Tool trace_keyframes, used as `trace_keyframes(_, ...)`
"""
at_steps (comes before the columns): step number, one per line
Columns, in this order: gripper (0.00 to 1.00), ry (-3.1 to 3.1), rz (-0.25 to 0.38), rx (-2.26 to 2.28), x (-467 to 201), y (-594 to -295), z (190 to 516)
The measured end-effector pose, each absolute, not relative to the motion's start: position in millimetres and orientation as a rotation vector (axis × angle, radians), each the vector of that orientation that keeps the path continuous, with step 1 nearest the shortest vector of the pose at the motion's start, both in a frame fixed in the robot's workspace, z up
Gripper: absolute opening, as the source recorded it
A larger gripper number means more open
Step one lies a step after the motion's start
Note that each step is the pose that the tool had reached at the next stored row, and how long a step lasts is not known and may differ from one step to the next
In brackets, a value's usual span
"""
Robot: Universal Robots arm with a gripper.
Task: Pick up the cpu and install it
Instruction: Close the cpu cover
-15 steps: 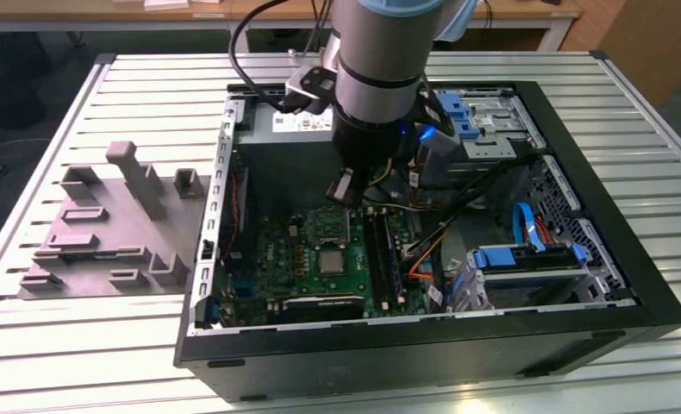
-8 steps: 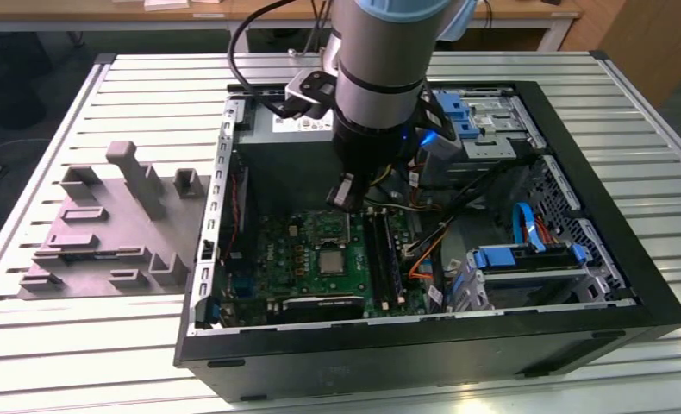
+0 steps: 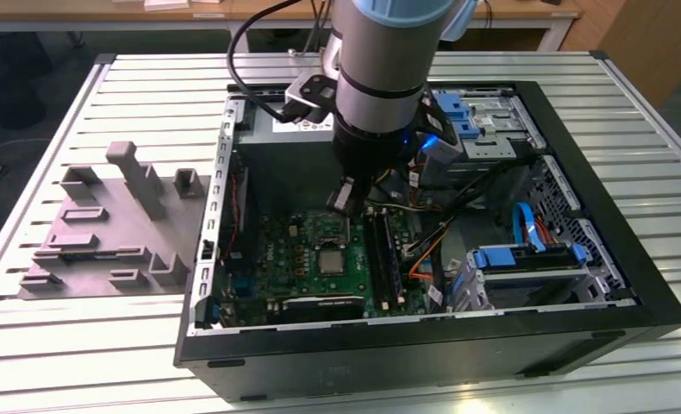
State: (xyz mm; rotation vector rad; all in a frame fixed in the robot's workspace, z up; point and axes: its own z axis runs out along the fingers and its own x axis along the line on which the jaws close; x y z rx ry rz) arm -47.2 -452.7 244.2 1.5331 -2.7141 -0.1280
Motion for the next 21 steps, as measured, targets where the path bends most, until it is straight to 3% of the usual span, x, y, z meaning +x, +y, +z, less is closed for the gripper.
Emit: trace_keyframes(21,0.11,-2.704,-0.102,1.533,-47.4,-455.7,243.4)
